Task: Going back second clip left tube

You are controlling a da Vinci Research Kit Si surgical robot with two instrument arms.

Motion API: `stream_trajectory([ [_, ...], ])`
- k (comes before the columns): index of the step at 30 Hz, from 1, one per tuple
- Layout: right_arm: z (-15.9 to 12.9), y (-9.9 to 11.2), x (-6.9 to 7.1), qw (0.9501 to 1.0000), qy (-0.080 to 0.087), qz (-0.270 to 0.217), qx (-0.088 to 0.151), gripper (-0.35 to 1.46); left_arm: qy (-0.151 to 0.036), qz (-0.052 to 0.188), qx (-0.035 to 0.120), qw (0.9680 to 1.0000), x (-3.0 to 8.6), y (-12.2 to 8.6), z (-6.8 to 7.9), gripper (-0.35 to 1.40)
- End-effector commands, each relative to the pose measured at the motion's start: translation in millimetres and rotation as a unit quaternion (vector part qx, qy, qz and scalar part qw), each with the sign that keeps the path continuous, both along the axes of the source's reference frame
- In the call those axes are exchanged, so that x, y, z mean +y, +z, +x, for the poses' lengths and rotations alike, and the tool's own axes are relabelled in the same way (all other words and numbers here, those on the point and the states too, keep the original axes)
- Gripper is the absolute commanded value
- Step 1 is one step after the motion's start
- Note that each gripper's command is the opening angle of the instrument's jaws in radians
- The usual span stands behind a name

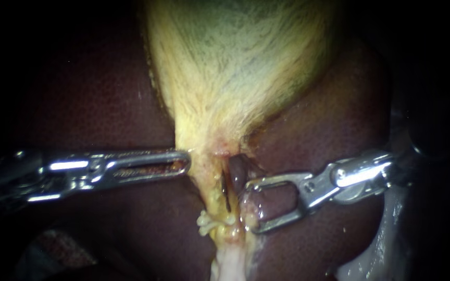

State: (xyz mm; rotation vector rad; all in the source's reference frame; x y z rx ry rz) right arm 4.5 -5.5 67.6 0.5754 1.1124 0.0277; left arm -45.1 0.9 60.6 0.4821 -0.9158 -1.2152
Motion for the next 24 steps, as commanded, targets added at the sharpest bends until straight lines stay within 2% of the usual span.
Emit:
stream_trajectory([
  [1,-0.5,-0.5,0.4,1.0000,0.002,-0.002,0.001,0.60,0.000,0.000,0.000,1.0000,0.0,0.1,0.0,-0.35],
  [7,-2.5,-2.8,2.3,0.9998,0.006,-0.018,0.004,0.60,0.000,-0.001,0.000,1.0000,0.0,0.3,-0.1,-0.35],
  [11,-3.2,-3.7,3.0,0.9997,0.008,-0.022,0.008,0.60,0.000,-0.001,0.000,1.0000,0.0,0.7,-0.2,-0.35],
  [17,-3.3,-3.9,3.1,0.9996,0.008,-0.024,0.010,0.60,0.000,-0.003,0.001,1.0000,-0.3,2.0,-1.0,-0.35],
  [24,-3.3,-4.0,3.0,0.9996,0.007,-0.027,0.011,0.60,0.007,-0.003,0.000,1.0000,-0.3,4.7,-2.8,-0.35],
])
